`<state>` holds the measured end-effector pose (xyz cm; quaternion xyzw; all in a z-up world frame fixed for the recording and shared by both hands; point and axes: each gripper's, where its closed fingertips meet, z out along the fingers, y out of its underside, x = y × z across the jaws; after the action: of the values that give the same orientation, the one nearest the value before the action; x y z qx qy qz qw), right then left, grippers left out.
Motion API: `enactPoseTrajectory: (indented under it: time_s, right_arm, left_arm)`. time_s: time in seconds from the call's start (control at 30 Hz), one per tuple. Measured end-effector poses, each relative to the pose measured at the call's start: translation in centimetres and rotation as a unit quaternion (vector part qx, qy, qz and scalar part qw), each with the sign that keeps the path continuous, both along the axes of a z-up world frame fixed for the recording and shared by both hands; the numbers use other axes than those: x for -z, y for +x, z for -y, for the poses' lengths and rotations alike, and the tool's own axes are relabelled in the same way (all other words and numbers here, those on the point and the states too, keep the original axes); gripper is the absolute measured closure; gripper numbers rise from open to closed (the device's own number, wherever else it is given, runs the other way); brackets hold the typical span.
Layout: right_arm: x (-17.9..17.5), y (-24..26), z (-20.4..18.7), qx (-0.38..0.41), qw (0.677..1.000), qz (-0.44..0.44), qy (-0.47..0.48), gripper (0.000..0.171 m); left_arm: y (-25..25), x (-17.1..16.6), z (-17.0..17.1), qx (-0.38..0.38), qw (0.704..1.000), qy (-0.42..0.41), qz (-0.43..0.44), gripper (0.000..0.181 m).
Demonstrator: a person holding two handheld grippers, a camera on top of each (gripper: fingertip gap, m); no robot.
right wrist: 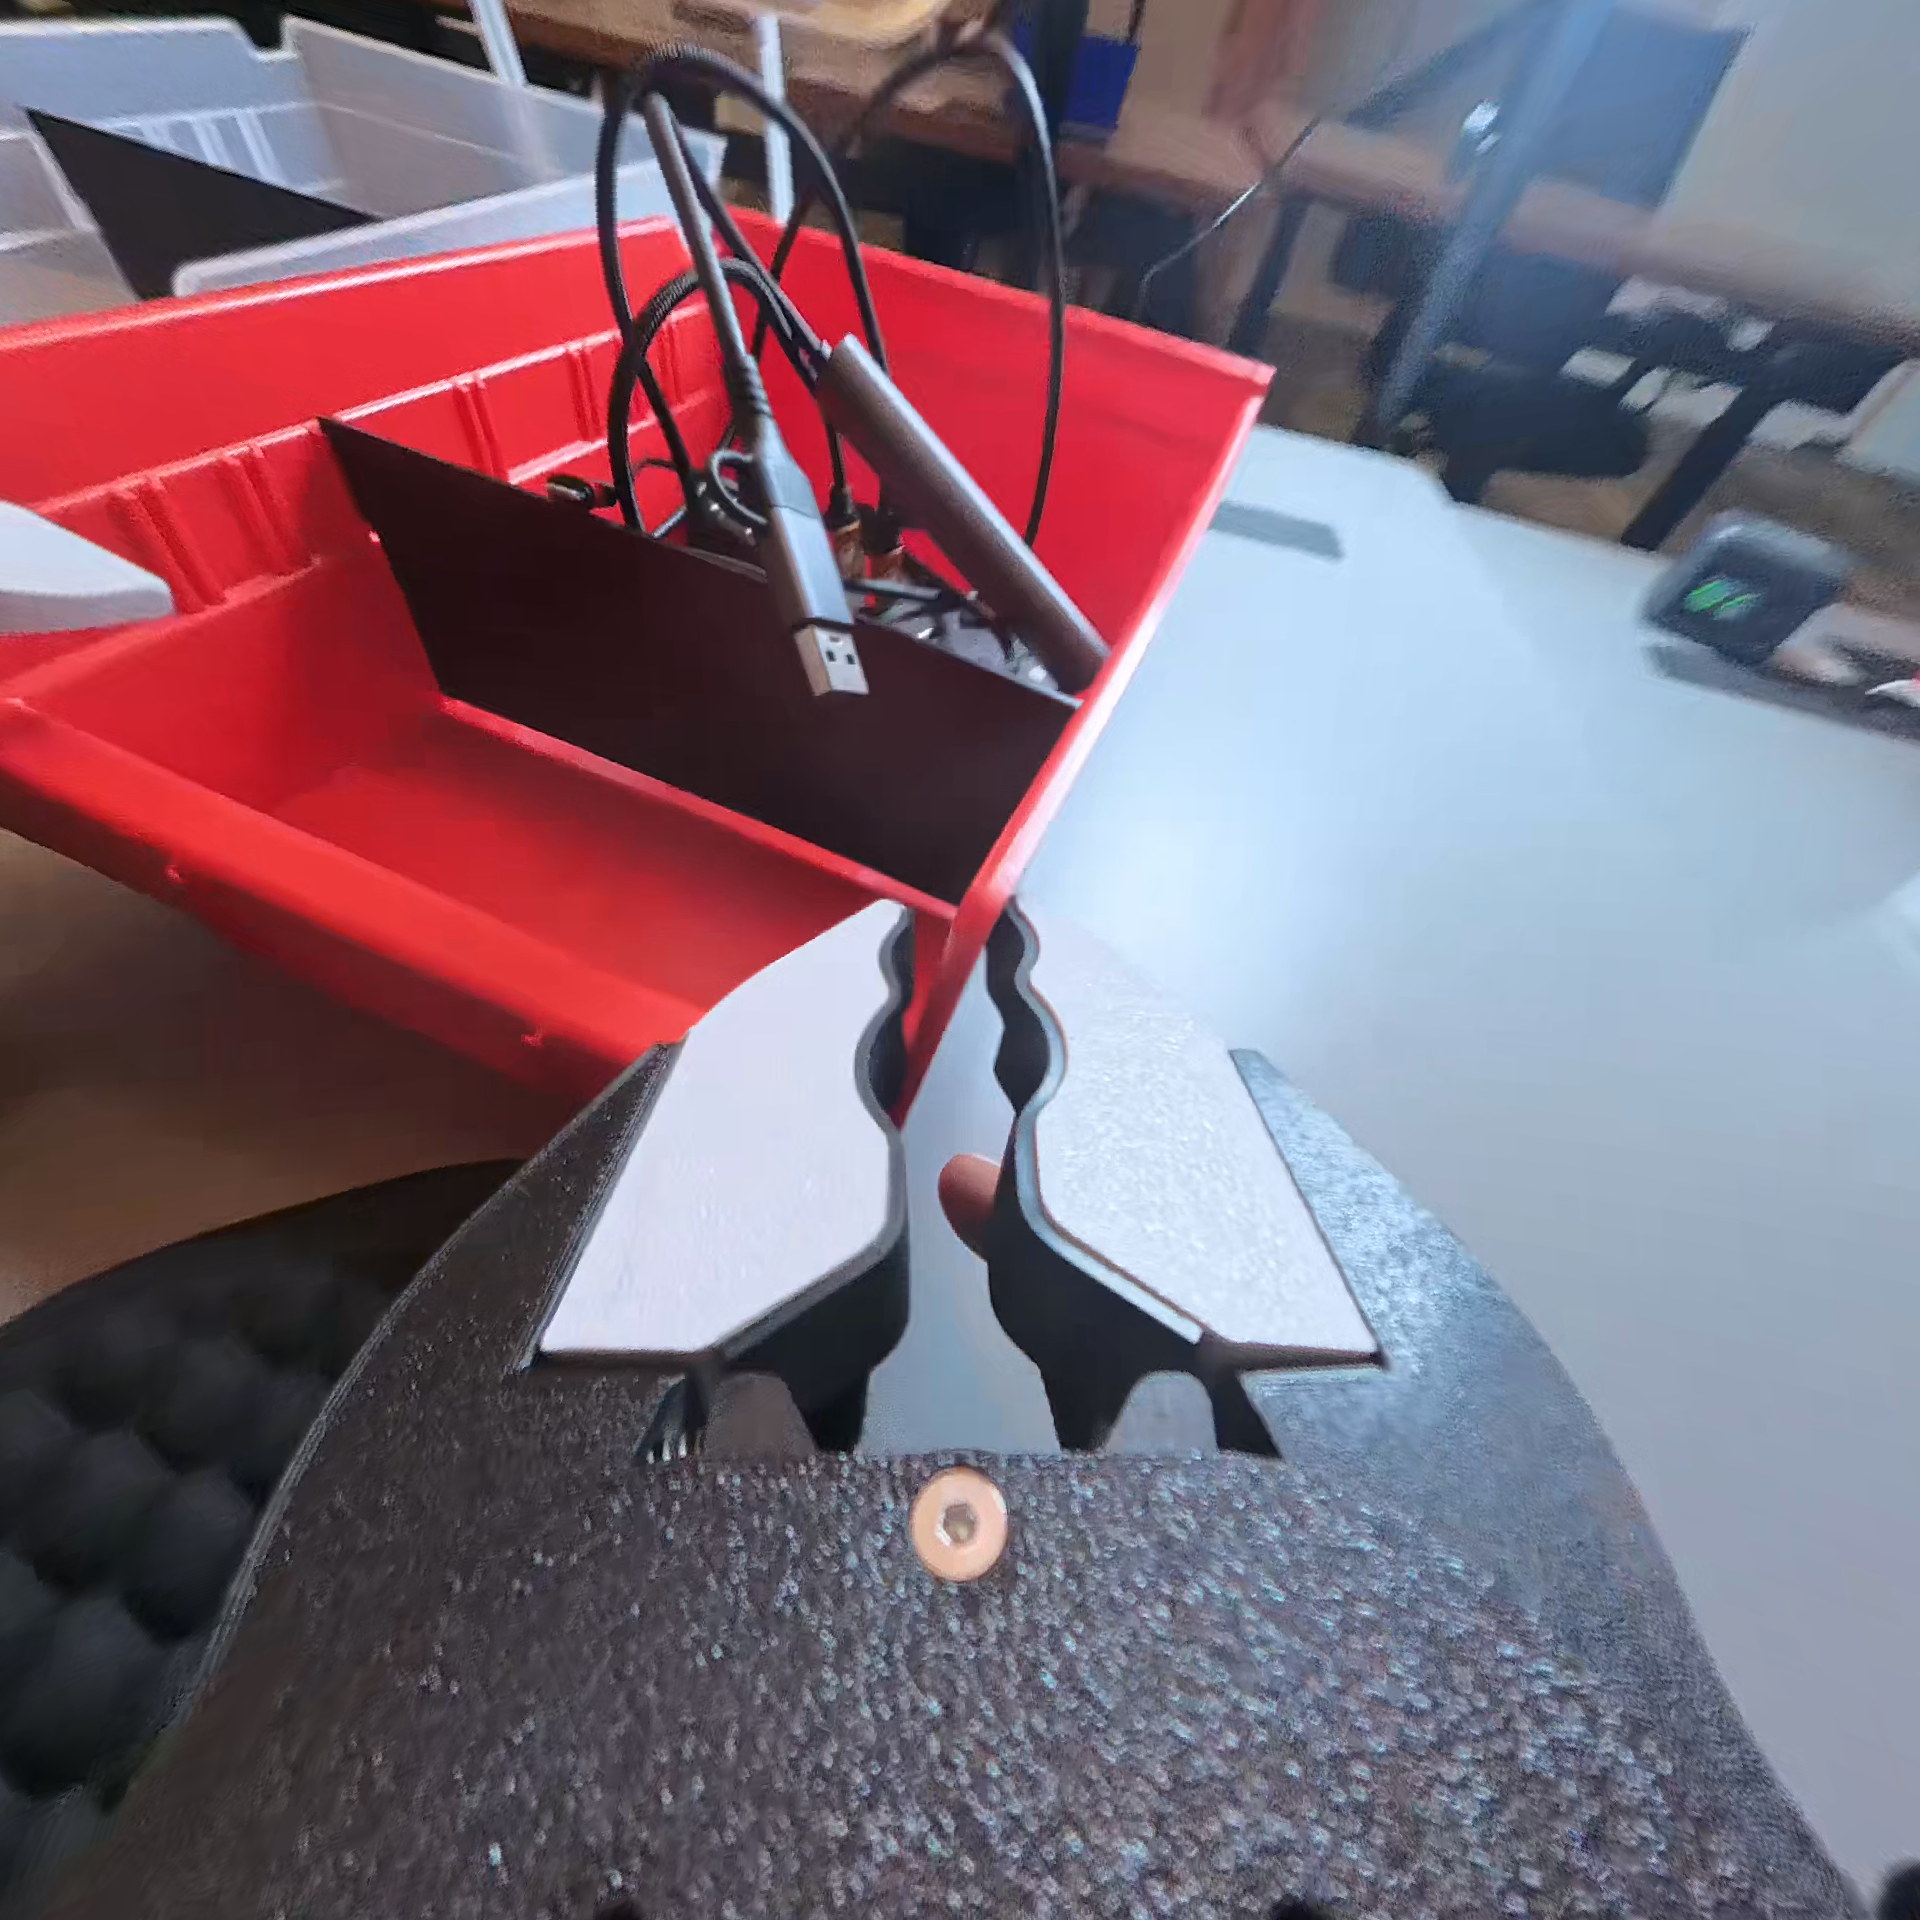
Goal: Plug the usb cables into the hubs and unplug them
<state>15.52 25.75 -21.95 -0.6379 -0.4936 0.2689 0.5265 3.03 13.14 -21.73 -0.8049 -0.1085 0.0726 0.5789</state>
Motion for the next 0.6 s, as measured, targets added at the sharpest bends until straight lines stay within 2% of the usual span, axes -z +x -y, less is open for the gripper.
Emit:
enactPoseTrajectory:
  time_s: [0.1, 0.17, 0.3, 0.43, 0.6]
  right_arm:
    - [-2.6, 1.2, 1.1, 0.006, 0.999, -0.031, 0.036, 0.16]
    - [-4.7, 1.4, 2.5, -0.002, 0.997, -0.045, 0.065, 0.159]
    - [-10.2, 0.7, 5.4, -0.021, 0.987, -0.094, 0.127, 0.159]
    - [-15.1, -2.1, 10.0, -0.078, 0.977, -0.136, 0.142, 0.158]
    - [-17.6, -8.5, 18.0, -0.176, 0.962, -0.16, 0.136, 0.158]
  left_arm:
    - [0.2, -3.4, 0.6, -0.004, 0.999, 0.052, -0.012, 0.168]
    - [-0.1, -6.1, 1.6, -0.015, 0.996, 0.072, -0.05, 0.171]
    - [-0.4, -11.7, 5.1, -0.039, 0.986, 0.131, -0.097, 0.171]
    - [-2.0, -16.0, 11.1, -0.091, 0.974, 0.158, -0.135, 0.172]
    - [-6.0, -17.8, 21.0, -0.186, 0.957, 0.156, -0.158, 0.173]
